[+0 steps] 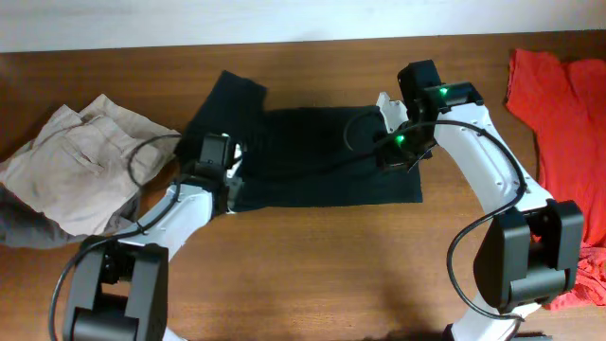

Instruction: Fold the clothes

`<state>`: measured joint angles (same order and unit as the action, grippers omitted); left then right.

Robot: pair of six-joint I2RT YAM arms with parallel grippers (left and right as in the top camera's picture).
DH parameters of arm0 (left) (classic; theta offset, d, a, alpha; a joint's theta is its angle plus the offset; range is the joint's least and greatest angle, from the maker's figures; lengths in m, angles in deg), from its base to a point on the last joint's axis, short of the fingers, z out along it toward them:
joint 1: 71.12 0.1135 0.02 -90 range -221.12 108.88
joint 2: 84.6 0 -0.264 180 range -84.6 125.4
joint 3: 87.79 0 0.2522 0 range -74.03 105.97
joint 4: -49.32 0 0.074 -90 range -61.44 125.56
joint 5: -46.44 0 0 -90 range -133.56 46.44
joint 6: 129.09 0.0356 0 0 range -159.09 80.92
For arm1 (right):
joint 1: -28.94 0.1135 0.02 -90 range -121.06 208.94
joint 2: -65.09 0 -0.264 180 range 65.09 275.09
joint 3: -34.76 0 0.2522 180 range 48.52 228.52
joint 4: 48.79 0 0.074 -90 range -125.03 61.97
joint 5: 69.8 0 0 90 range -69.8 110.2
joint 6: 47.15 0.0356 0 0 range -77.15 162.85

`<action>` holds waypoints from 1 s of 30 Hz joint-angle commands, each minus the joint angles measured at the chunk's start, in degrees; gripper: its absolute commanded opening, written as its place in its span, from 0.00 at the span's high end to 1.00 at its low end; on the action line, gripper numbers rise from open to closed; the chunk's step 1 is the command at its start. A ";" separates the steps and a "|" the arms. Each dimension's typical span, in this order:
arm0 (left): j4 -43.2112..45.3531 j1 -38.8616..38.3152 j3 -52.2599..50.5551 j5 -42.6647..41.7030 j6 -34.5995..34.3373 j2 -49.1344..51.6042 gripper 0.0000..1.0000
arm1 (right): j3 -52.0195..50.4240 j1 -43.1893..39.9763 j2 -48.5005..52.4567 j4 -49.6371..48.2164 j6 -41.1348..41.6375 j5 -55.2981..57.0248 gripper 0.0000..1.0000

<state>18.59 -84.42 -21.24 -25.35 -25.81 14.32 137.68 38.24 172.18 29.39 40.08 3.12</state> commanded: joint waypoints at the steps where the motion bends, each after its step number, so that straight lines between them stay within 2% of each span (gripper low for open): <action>1: -4.35 3.06 5.27 8.35 -4.87 0.39 1.00 | 1.14 0.04 -1.03 0.76 0.28 -0.96 0.96; 5: -13.38 3.58 11.43 -0.24 -4.81 -0.50 0.99 | 1.14 0.04 -1.03 1.62 0.28 -0.94 0.96; 9: -20.81 2.29 16.15 -17.22 4.42 -2.16 0.92 | 1.14 0.04 -1.03 1.86 0.28 -0.94 0.96; 11: -22.67 1.14 16.39 -20.48 6.71 -2.16 0.89 | 1.14 0.04 -1.03 1.86 0.28 -0.94 0.96; 16: -23.61 -0.87 14.43 -20.39 12.02 0.55 0.90 | 1.14 0.04 -1.03 1.81 0.28 -0.92 0.96; 18: -23.15 -1.07 14.29 -20.41 12.31 2.27 0.92 | 1.11 0.04 -1.03 1.79 0.28 -0.92 0.96; 26: -19.54 -1.07 14.29 -20.26 12.37 9.64 0.94 | 1.11 0.07 -1.03 2.05 0.28 -0.94 0.96; 28: -17.70 -1.07 14.29 -18.93 12.33 10.88 0.94 | 1.11 0.07 -1.03 2.32 0.28 -0.94 0.96; 30: -14.01 -1.05 14.29 -11.96 9.64 11.69 0.95 | 1.11 0.07 -1.03 2.67 0.28 -0.94 0.96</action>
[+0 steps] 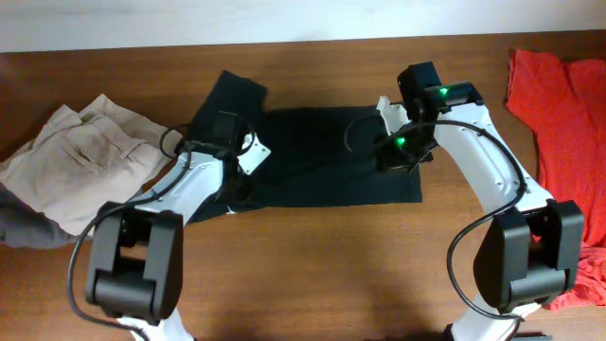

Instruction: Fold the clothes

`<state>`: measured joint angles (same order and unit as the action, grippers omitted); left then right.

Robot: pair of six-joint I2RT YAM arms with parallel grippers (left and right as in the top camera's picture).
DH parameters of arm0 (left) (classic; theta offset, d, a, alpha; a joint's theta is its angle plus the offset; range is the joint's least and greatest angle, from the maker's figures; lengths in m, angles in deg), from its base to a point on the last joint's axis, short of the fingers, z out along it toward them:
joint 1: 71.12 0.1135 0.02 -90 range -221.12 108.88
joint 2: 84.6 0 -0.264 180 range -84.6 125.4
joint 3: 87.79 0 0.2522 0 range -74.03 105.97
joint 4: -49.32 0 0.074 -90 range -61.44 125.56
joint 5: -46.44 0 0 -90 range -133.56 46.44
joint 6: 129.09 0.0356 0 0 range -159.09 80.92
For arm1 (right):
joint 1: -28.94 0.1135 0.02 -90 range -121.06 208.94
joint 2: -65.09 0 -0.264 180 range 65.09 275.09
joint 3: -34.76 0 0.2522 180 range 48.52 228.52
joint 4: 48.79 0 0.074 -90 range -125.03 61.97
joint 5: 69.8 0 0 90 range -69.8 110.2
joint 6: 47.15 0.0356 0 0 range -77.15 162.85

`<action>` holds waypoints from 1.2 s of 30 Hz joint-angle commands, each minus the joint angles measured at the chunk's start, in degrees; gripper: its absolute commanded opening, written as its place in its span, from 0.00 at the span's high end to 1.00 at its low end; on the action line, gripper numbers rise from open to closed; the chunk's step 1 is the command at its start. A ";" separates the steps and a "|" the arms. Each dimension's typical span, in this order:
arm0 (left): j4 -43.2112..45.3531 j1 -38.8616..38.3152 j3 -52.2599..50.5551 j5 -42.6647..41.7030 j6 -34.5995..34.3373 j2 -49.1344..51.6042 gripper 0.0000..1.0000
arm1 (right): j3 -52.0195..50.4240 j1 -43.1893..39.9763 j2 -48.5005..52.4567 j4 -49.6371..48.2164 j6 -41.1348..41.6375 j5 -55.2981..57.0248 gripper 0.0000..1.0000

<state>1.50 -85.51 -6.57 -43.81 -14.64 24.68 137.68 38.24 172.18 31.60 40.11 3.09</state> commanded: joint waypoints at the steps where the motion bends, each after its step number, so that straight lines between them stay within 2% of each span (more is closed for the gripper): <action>1: 4.37 0.11 -0.37 9.88 -3.15 1.42 0.95 | 1.11 0.07 -1.03 0.52 0.26 -0.92 0.96; 6: 7.87 0.94 -0.35 21.31 -10.03 1.40 0.96 | 1.11 0.07 -1.03 0.90 0.26 -0.92 0.96; 11: 4.50 0.48 -0.24 21.51 -12.72 -0.72 0.99 | 1.11 0.07 -1.03 0.90 0.24 -0.87 0.96; 16: -1.18 -1.64 -0.24 18.34 -12.98 -9.40 0.97 | 1.11 0.07 -1.03 0.92 0.24 -0.87 0.96; 19: -4.20 -2.95 -0.24 11.56 -8.61 -13.22 0.91 | 1.11 0.07 -1.03 0.92 0.24 -0.87 0.96; 21: -7.15 -3.43 -0.28 2.89 -0.20 -13.64 0.83 | 1.11 0.07 -1.03 0.90 0.24 -0.87 0.96; 24: -7.85 -3.45 -1.03 0.28 7.06 -12.13 0.79 | 1.11 0.07 -1.03 0.90 0.24 -0.87 0.96; 28: -5.44 -3.45 -1.22 0.04 16.50 -8.50 0.78 | 1.11 0.07 -1.03 0.90 0.24 -0.87 0.96; 30: -1.05 -3.45 -1.22 0.22 17.94 -5.97 0.74 | 1.11 0.07 -1.03 0.94 0.24 -0.90 0.96; 34: 3.48 -3.45 -1.22 -0.02 17.92 -3.08 0.57 | 1.11 0.07 -1.03 1.53 0.24 -0.87 0.96; 36: 3.50 -3.45 -1.22 -0.24 17.92 -1.99 0.51 | 1.11 0.07 -1.03 1.73 0.24 -0.68 0.96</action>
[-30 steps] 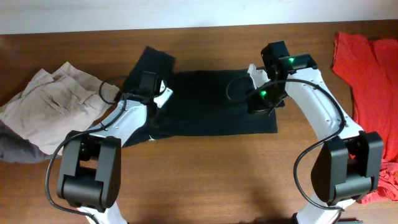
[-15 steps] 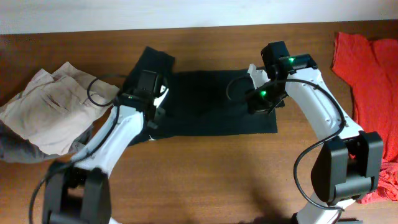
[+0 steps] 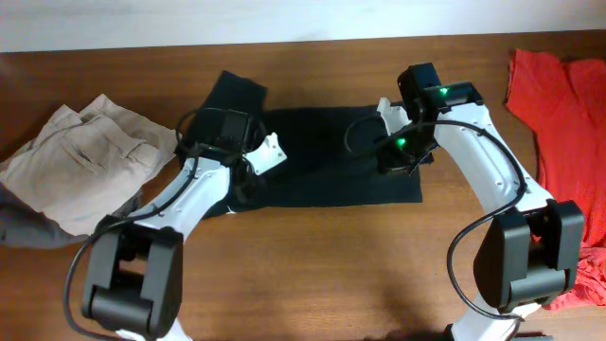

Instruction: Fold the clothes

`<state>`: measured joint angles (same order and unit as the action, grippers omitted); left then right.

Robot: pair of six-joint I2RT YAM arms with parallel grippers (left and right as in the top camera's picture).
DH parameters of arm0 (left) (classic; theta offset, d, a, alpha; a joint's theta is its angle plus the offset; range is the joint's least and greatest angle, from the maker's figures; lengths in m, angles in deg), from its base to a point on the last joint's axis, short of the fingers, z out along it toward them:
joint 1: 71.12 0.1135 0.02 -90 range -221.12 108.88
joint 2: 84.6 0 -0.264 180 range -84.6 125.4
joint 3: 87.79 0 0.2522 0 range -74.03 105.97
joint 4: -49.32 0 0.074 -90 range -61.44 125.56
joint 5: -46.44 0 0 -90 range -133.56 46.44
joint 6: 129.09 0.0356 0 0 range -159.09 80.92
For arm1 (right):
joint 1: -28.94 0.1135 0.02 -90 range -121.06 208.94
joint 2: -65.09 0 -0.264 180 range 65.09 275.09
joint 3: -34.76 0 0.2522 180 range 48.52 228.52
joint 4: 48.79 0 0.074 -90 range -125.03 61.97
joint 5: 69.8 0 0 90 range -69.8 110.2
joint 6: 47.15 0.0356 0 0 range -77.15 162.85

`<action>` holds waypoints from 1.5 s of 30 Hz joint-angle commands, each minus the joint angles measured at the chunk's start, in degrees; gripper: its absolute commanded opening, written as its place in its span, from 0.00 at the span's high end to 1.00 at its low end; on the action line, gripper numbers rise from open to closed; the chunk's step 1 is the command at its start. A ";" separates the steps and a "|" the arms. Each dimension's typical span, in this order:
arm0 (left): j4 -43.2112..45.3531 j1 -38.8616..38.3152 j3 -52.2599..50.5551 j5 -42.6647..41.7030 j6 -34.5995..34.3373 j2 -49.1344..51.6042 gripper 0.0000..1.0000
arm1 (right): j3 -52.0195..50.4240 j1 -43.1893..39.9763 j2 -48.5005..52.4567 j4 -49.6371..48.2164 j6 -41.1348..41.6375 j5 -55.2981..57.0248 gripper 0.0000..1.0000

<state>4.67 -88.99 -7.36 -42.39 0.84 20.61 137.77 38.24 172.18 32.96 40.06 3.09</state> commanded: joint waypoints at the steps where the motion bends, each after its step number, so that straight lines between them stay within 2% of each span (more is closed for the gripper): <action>1: 0.17 0.02 -0.44 -1.64 2.43 2.78 0.50 | 1.03 0.07 -1.03 0.44 0.28 -0.66 0.96; 4: -0.13 0.02 -0.44 -2.10 2.40 4.48 0.51 | 1.03 0.07 -1.03 0.55 0.28 -0.68 0.96; 7: 0.13 0.09 -0.42 -2.47 2.40 4.63 0.63 | 1.03 0.07 -1.03 0.66 0.28 -0.68 0.96; 9: 0.48 0.13 -0.31 -2.19 2.40 4.61 0.79 | 1.03 0.07 -1.03 0.79 0.28 -0.68 0.96; 10: 0.48 0.13 -0.09 -0.94 1.97 4.61 0.96 | 1.03 0.07 -1.03 0.83 0.28 -0.68 0.96; 11: 0.44 0.13 0.13 0.13 1.14 4.61 1.00 | 1.03 0.07 -1.03 0.85 0.28 -0.66 0.96; 15: -0.44 0.13 1.84 5.07 -1.75 4.59 1.00 | 1.03 0.07 -1.03 0.85 0.28 -0.63 0.96; 23: -2.32 0.13 4.85 5.55 -1.73 4.50 0.99 | 1.03 0.07 -1.03 0.85 0.28 -0.26 0.96; 24: -2.40 0.13 4.85 5.55 -1.73 4.50 0.93 | 1.03 0.07 -1.03 0.83 0.26 -0.24 0.96; 25: -2.58 0.13 4.85 5.57 -1.73 4.50 0.82 | 1.03 0.07 -1.03 0.81 0.26 -0.22 0.96; 27: -2.69 0.13 4.85 5.55 -1.73 4.50 0.72 | 1.03 0.07 -1.03 0.76 0.26 -0.02 0.96; 29: -2.75 0.13 4.85 5.73 -1.75 4.50 0.68 | 0.87 0.07 -1.01 0.61 0.26 0.24 0.96; 31: -2.75 0.13 4.85 5.75 -1.73 4.50 0.50 | 0.63 0.07 -0.98 0.61 0.31 0.79 0.96; 32: -2.73 0.17 4.85 5.77 -1.73 4.50 0.45 | 0.33 0.07 -0.96 0.66 0.31 1.29 0.96; 34: -2.73 0.33 4.85 5.75 -1.73 4.50 0.42 | -0.55 0.04 -0.96 0.72 0.61 1.31 0.96; 40: -2.78 0.76 4.85 5.73 -1.75 4.50 0.39 | -6.88 0.00 -0.92 -2.64 11.32 5.86 0.96; 45: -2.84 0.76 4.85 5.73 -1.75 4.50 0.38 | -16.55 0.00 -0.90 -14.99 15.32 5.99 0.96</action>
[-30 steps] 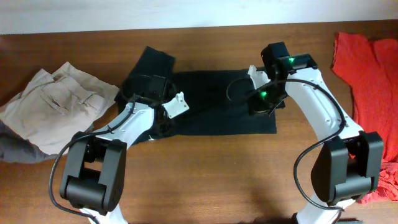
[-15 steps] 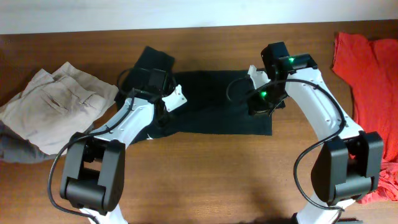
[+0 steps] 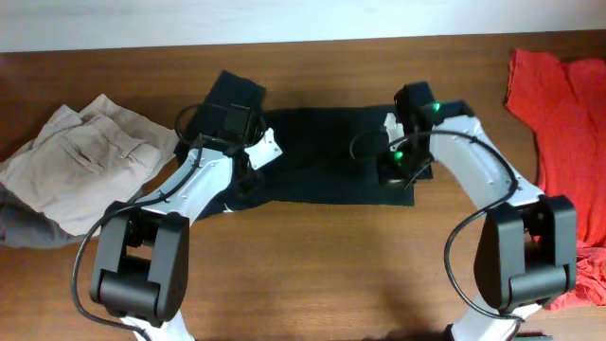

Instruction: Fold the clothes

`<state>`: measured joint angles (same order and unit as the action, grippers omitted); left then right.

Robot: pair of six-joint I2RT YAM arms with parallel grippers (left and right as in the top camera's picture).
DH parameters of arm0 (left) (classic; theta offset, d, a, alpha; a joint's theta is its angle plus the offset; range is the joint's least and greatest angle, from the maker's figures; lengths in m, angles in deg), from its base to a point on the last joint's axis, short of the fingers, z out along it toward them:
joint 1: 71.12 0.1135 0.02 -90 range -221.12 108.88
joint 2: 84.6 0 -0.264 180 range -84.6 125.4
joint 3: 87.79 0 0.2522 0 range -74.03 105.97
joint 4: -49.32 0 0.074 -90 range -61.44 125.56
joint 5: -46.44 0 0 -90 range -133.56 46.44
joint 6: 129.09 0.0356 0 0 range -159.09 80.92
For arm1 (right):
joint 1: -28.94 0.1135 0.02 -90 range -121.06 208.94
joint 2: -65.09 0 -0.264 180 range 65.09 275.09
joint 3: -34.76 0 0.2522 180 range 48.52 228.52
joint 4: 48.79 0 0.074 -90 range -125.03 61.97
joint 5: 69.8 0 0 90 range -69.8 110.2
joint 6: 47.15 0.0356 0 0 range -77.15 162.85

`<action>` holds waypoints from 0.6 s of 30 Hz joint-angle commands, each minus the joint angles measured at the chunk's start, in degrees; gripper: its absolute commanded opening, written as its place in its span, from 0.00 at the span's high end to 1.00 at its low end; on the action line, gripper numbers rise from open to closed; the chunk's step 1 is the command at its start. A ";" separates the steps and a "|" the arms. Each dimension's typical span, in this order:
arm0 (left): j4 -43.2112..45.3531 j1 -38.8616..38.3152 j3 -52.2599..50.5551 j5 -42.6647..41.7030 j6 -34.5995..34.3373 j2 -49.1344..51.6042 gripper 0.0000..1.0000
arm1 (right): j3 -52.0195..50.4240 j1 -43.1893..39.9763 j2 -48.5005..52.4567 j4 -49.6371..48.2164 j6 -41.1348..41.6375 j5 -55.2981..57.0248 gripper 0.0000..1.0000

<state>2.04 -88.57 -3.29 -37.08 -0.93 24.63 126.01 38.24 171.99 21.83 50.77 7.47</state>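
Observation:
A black garment (image 3: 317, 161) lies spread flat across the middle of the wooden table (image 3: 312, 265), with one sleeve or flap (image 3: 237, 90) sticking out at its far left corner. My left gripper (image 3: 248, 173) points down onto the garment's left part; its fingers are dark against the cloth, so their state is hidden. At the garment's right edge my right gripper (image 3: 390, 175) sits low on the cloth, which is drawn in and bunched there, as if pinched.
A crumpled beige garment (image 3: 80, 161) lies at the left over something grey (image 3: 24, 227). A red garment (image 3: 559, 104) lies at the right edge, with more red cloth (image 3: 587, 275) by the right arm's base.
My right gripper has moved a little towards the front and left, and the garment's right edge has come inward with it. The left gripper has shifted slightly towards the back.
My left gripper was first at the garment's front left corner, then further back over its left part, where it has stayed. The right gripper held still at the garment's right edge through all earlier moments and now has drawn that edge inward.

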 commanded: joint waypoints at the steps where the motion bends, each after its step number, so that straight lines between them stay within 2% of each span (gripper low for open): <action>1: -0.28 0.35 0.79 0.42 0.02 0.48 0.38 | -6.71 0.00 -0.70 -7.06 4.66 1.60 0.96; 7: -1.20 0.35 0.79 0.39 0.02 0.48 0.38 | -14.16 0.00 -0.66 -18.27 6.97 4.00 0.96; 14: -1.44 0.35 0.79 0.42 0.02 0.48 0.37 | -19.10 -0.07 -0.66 -18.29 12.57 12.96 0.96; 16: -1.51 0.37 0.79 0.42 0.02 0.48 0.26 | -20.24 -0.07 -0.66 -18.36 12.55 13.55 0.96; 18: -1.51 0.35 0.79 0.42 0.00 0.48 0.05 | -20.90 -0.07 -0.66 -18.34 12.57 14.27 0.96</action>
<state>0.73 -88.57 -3.29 -37.06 -0.93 24.63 108.63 38.35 169.69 2.23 61.48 15.22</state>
